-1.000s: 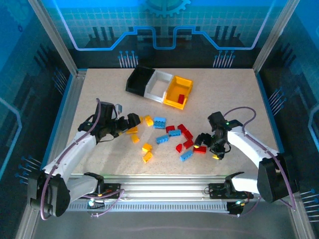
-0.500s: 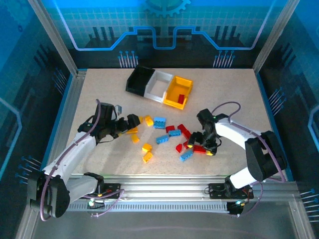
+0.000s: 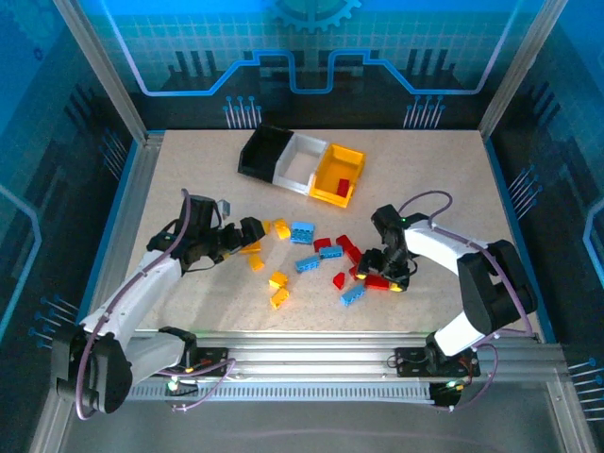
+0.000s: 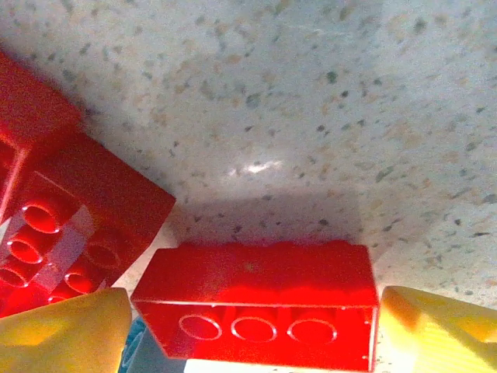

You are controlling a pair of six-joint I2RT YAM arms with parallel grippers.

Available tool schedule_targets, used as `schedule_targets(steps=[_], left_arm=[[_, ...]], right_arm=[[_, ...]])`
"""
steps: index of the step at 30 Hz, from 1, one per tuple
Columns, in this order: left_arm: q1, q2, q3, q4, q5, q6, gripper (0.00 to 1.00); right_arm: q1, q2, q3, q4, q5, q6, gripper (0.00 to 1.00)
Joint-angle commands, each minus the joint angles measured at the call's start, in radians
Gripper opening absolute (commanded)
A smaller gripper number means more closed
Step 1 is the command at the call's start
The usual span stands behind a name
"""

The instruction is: Sort the legos into containers by color

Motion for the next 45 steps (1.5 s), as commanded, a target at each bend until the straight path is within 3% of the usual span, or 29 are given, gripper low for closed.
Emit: schedule_targets(steps=[1,18,24,33,45], left_arm=[[-0.006,-0.021,-0.015,-0.018,-0.011,-0.015,0.99],[-0.006,0.049,0.044,-0.012,0.001,-0.010,0.99],[-0.006,0.058,0.046,-0.012,-0.002,-0.006,0.99],[-0.006,0.062,0.029,0.005,-0.009,-0.016,0.99],[-0.006,0.074,0.027,0.030,-0.009,-0.035,0.99]], right_arm=[[-0.026,0.005,-0.021,-0.006,0.035,-0.020,0.83],[-0.051,0.055,-0.013,0.027,0.025,-0.050,0.86],[-0.042,0.085,0.016,0.015,0.041,-0.063,0.82],[-0.028,0.079,0.071,-0.030,0.068,-0.079,0.67],[-0.045,-0.028,0.191,-0.098,0.043,-0.070,0.65]])
